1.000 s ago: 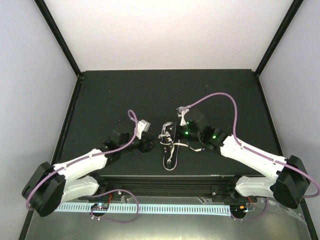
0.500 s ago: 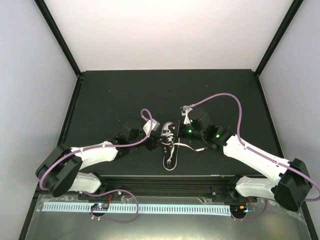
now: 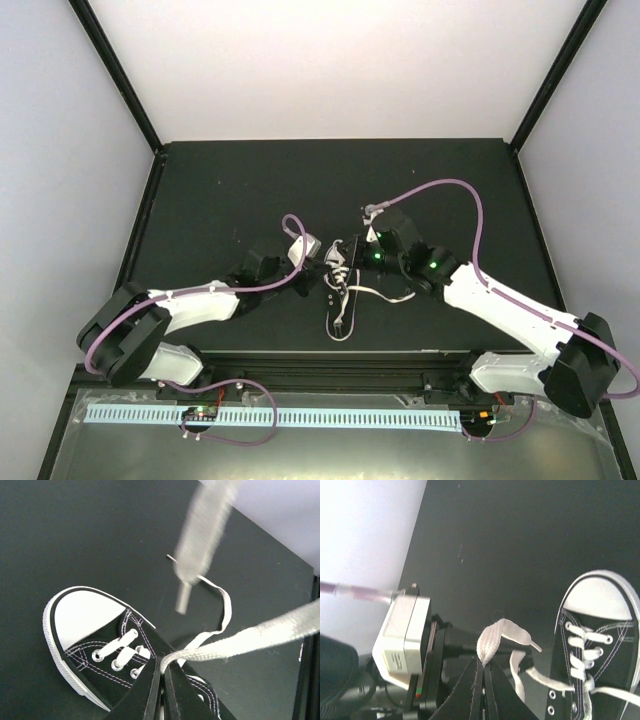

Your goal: Tie the shoes

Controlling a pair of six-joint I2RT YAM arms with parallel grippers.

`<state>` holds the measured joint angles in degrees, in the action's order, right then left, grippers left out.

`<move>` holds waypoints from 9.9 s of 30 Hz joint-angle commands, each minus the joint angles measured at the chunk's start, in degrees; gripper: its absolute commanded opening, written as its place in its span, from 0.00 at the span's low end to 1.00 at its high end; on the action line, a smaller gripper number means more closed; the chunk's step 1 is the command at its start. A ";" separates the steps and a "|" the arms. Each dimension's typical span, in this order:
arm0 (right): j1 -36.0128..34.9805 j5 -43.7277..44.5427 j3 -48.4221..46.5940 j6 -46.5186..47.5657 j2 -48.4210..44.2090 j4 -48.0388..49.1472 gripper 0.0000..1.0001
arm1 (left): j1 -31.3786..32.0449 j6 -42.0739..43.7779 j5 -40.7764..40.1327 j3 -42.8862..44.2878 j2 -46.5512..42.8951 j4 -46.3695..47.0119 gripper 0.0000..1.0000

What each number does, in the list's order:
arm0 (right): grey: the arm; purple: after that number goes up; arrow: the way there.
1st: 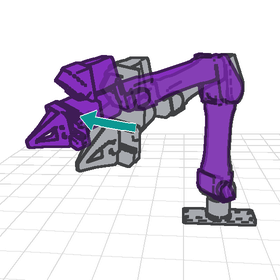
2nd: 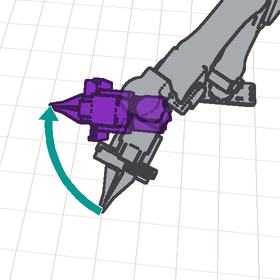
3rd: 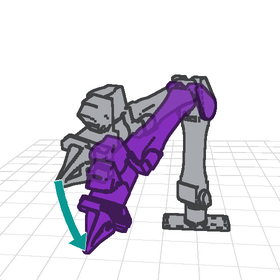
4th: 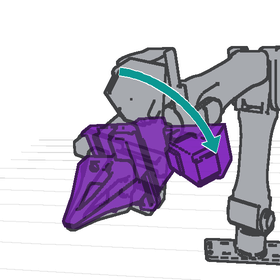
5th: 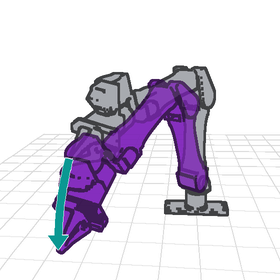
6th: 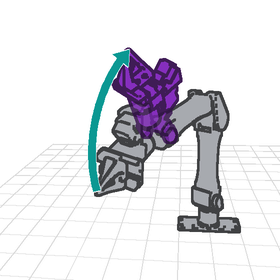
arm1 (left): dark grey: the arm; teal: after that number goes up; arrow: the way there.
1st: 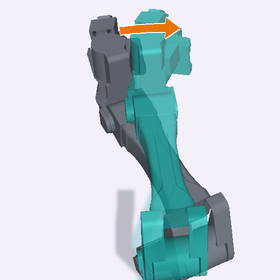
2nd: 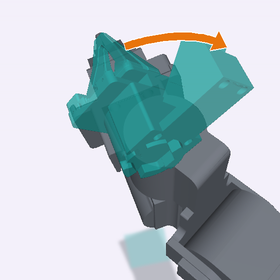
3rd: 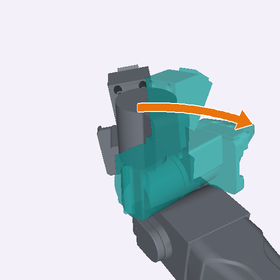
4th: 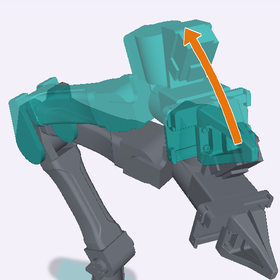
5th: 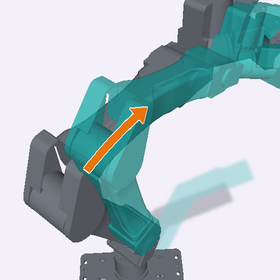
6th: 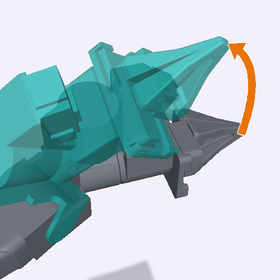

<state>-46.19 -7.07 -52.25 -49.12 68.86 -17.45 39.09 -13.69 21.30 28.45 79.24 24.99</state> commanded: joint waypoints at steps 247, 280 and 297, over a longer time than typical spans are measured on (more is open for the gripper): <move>-10.06 -14.52 14.52 25.57 6.10 14.70 0.24 | -0.90 -9.12 11.66 6.65 11.07 0.97 0.02; 11.65 -24.29 25.21 33.02 11.85 37.77 0.56 | -1.14 -7.01 16.01 6.71 9.18 -0.38 0.02; 11.50 -28.74 23.03 33.18 20.36 45.22 0.45 | -1.21 -8.09 18.13 7.85 11.23 0.31 0.01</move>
<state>-34.94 -35.79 -27.59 -15.94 87.13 23.83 37.50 -21.74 35.70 33.74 90.08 22.33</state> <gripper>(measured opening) 0.458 0.018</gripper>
